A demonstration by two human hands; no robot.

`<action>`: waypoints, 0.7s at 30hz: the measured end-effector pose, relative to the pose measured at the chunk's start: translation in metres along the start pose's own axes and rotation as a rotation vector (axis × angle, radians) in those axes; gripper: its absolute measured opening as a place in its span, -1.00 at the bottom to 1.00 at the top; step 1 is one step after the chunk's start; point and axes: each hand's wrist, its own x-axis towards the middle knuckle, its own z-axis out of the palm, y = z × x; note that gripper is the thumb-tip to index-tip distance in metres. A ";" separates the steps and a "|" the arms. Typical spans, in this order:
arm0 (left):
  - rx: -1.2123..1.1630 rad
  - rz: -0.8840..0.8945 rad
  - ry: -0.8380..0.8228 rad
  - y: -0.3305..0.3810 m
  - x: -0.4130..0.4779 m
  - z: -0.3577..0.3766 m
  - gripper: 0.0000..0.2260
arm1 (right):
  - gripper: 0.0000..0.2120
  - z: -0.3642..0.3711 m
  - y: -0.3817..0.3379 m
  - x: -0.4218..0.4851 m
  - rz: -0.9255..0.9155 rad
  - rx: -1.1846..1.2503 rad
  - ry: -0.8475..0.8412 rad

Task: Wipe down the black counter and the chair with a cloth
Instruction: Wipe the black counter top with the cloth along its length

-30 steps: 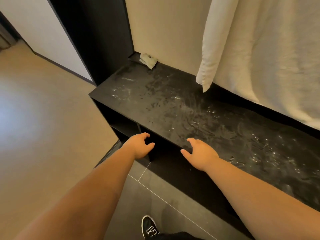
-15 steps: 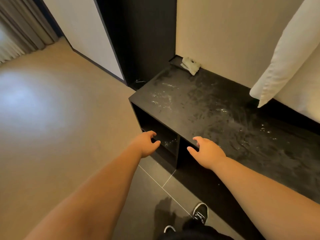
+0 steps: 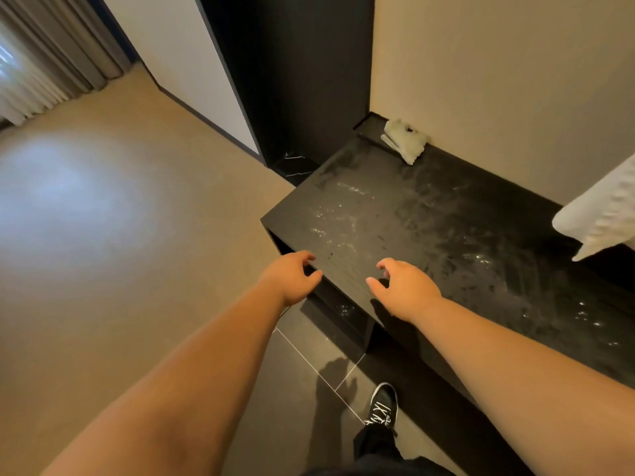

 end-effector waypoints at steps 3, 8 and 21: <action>-0.008 -0.014 0.004 0.007 0.026 -0.016 -0.50 | -0.48 -0.012 0.002 0.028 -0.008 -0.015 -0.026; -0.008 0.001 0.025 0.018 0.065 -0.044 -0.51 | -0.47 -0.036 0.004 0.070 -0.009 -0.030 -0.028; 0.049 0.115 -0.083 0.012 0.192 -0.115 -0.48 | -0.47 -0.065 -0.019 0.173 0.095 -0.002 0.041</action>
